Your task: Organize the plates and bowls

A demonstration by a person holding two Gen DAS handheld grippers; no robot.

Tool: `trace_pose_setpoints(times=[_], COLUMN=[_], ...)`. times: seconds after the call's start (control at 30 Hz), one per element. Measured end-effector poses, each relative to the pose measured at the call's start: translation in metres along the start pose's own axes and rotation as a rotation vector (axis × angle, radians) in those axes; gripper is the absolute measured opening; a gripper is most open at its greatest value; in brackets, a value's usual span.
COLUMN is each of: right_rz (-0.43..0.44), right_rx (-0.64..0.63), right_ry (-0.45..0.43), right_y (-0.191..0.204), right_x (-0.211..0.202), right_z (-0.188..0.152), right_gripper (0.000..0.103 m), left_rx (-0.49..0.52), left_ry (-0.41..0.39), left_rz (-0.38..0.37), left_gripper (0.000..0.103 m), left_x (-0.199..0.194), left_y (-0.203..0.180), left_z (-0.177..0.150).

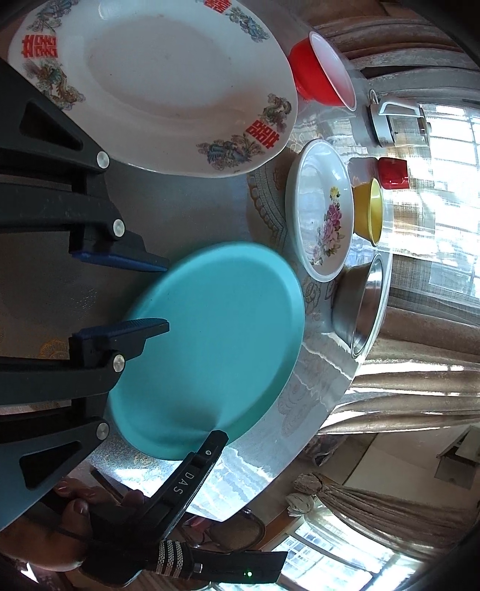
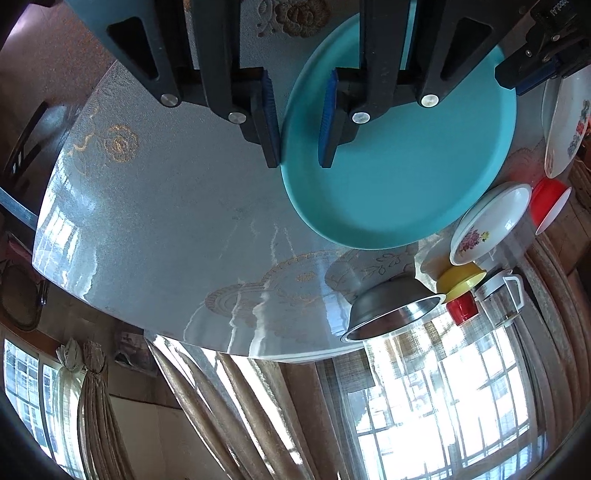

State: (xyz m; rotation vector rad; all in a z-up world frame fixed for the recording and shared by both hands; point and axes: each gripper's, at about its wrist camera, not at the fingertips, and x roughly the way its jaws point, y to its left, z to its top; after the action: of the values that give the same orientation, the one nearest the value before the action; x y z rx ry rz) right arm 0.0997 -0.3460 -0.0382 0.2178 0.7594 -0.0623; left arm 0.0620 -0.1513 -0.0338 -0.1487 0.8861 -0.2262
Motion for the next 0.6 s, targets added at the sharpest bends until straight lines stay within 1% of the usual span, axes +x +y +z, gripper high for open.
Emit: trace_pose_setpoints(times=[0.2, 0.3, 0.37, 0.47, 0.6], right_rz=[-0.021, -0.038, -0.035, -0.03, -0.032], right_rx=[0.011, 0.02, 0.021, 0.029, 0.055], right_ry=[-0.011, -0.015, -0.014, -0.011, -0.01], right_y=[0.001, 0.002, 0.005, 0.006, 0.005], right_x=[-0.005, -0.005, -0.005, -0.006, -0.007], right_z=[-0.006, -0.007, -0.006, -0.007, -0.008], right_gripper=[0.021, 0.021, 0.027, 0.032, 0.032], left_rx=[0.008, 0.006, 0.005, 0.002, 0.016], left_ry=[-0.005, 0.008, 0.019, 0.022, 0.02], left_rz=[-0.016, -0.04, -0.061, -0.088, -0.103], left_gripper=[0.026, 0.026, 0.027, 0.029, 0.029], left_x=[-0.001, -0.003, -0.004, -0.01, -0.016], left_y=[0.001, 0.003, 0.004, 0.007, 0.008], left_z=[-0.001, -0.002, -0.003, -0.005, -0.007])
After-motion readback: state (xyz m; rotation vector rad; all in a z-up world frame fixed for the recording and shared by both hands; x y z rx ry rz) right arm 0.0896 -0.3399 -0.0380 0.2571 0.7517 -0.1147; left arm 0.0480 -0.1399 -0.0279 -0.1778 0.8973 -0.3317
